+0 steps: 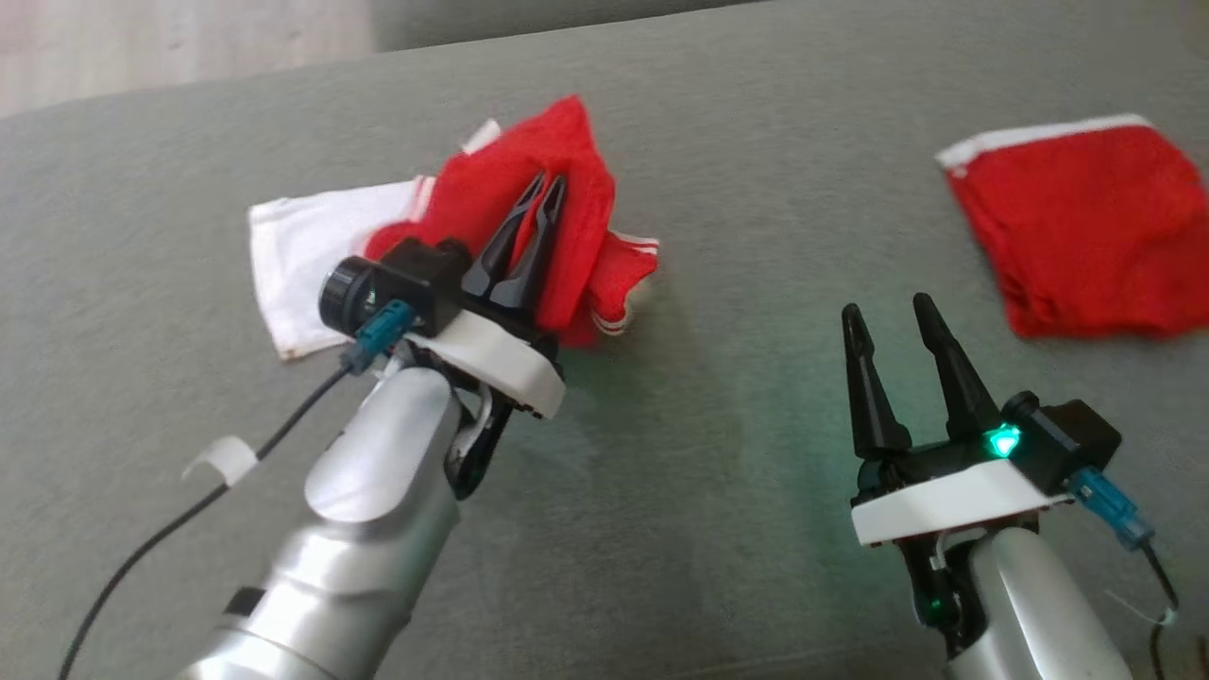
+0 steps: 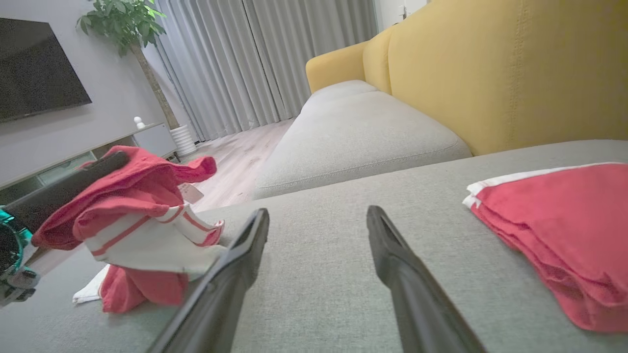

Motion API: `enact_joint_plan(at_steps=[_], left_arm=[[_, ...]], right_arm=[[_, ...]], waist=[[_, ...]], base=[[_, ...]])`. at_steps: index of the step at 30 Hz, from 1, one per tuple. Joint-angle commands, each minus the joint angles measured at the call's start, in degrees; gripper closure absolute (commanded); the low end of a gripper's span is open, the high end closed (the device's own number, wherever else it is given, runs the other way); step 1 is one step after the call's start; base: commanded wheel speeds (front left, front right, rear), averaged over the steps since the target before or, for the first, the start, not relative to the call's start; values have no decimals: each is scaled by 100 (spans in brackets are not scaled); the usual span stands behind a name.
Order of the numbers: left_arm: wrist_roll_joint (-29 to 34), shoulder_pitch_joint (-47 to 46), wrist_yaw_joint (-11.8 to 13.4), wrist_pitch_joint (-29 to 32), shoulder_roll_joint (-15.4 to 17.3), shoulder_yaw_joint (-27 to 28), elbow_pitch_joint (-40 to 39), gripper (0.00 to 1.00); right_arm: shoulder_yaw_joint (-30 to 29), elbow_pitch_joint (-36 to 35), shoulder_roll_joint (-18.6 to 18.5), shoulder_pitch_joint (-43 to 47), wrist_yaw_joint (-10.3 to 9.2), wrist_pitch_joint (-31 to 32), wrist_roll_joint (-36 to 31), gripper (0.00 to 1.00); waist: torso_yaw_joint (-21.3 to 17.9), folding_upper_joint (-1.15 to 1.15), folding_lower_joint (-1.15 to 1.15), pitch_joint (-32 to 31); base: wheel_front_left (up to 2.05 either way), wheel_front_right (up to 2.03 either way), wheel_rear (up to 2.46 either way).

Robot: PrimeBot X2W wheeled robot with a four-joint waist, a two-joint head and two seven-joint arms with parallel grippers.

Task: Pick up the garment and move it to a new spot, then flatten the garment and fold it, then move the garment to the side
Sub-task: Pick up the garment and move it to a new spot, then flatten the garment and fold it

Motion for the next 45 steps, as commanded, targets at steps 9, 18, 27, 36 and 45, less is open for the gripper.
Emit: enact_joint_plan(at_steps=[9,18,27,36,45], left_arm=[[-1012,-572,686,138,44,-1403,-740,91],[-1435,-817,976,51,43,-2306,-610,0],[-1191,-675,1228,-73,320,-1641,-486,0],[-665,1069,1419,-75,1033,-486,-1529,0],[-291,2041,1268,-76,1031,56,-1945,0]], right_arm=[[236,-239,-19,-174,-5,-61,173,0],[176,-256,-19,-223,-5,-61,253,0],[-40,-233,-19,-132,-5,-61,87,0],[-288,-208,-19,164,-5,-61,-64,0],[-243,-251,-19,254,-5,-61,-108,0]], waist=[[-880,0,1,294],[-837,0,1,385],[-127,0,1,29],[670,0,1,-318],[787,0,1,-244]], base=[[0,0,0],[0,0,0],[0,0,0],[0,0,0],[0,0,0]])
